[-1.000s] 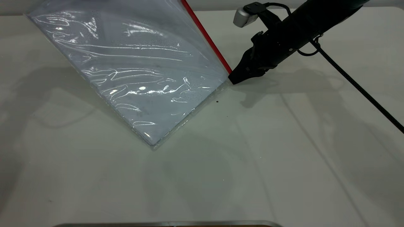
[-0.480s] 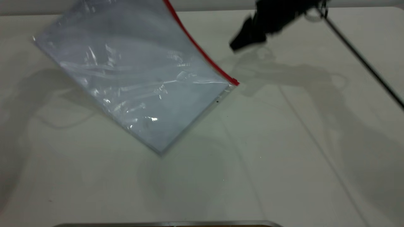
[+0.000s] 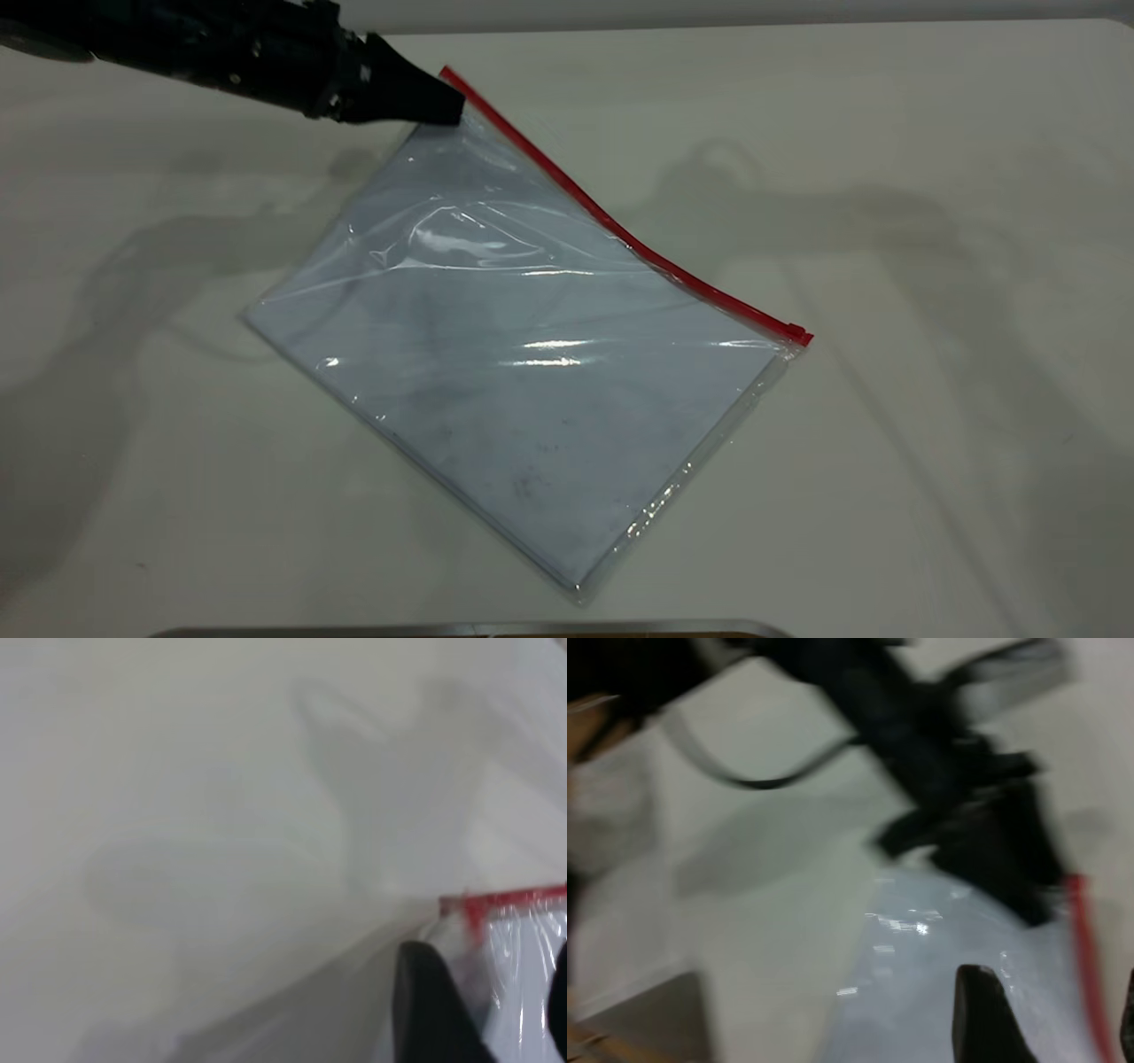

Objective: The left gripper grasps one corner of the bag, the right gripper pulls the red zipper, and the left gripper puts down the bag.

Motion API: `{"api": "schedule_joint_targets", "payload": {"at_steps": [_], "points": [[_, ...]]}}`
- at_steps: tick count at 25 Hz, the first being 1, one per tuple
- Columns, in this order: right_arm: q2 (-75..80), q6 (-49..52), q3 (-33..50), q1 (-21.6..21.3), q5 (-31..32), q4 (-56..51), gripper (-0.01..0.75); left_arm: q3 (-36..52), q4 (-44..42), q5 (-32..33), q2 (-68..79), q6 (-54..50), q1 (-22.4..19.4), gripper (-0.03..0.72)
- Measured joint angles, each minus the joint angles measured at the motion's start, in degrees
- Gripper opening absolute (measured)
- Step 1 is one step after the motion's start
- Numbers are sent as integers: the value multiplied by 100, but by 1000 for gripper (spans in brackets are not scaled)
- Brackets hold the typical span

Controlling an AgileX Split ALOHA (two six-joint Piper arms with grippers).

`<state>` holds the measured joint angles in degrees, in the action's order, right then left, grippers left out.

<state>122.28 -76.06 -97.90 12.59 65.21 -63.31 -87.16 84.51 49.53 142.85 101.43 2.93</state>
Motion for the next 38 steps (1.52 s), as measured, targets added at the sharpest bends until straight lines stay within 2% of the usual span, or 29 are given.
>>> {"api": "schedule_joint_targets", "payload": {"at_steps": [3,7,10,13,19,23,30,34,38], "points": [[-443,591,7,6,304,251,389,0,-23,67,-346,-585,-207,473],[-1116,1493,7,6,381,1056,386,0,-188,607,-1200,-1294,-649,484],[-1645,2249,7,6,449,1725,386,0,-543,1021,-1986,-1924,-810,484],[-2246,3077,7,6,488,2513,385,0,-1160,1247,-2881,-2635,-842,484],[-3524,5057,322,6,554,4446,385,0,-2950,1578,-4824,-4263,-842,484],[-4614,5851,1098,6,554,5311,385,0,-4279,1736,-5988,-5499,-842,484],[-6427,6364,2986,6,554,5538,385,398,-6136,1736,-7463,-7400,-842,484],[-7231,6696,4138,6,554,5619,385,1301,-6868,1736,-8225,-8110,-842,484],[-8028,7113,5322,6,554,5907,385,2725,-7413,1736,-9043,-8541,-842,484]]}}
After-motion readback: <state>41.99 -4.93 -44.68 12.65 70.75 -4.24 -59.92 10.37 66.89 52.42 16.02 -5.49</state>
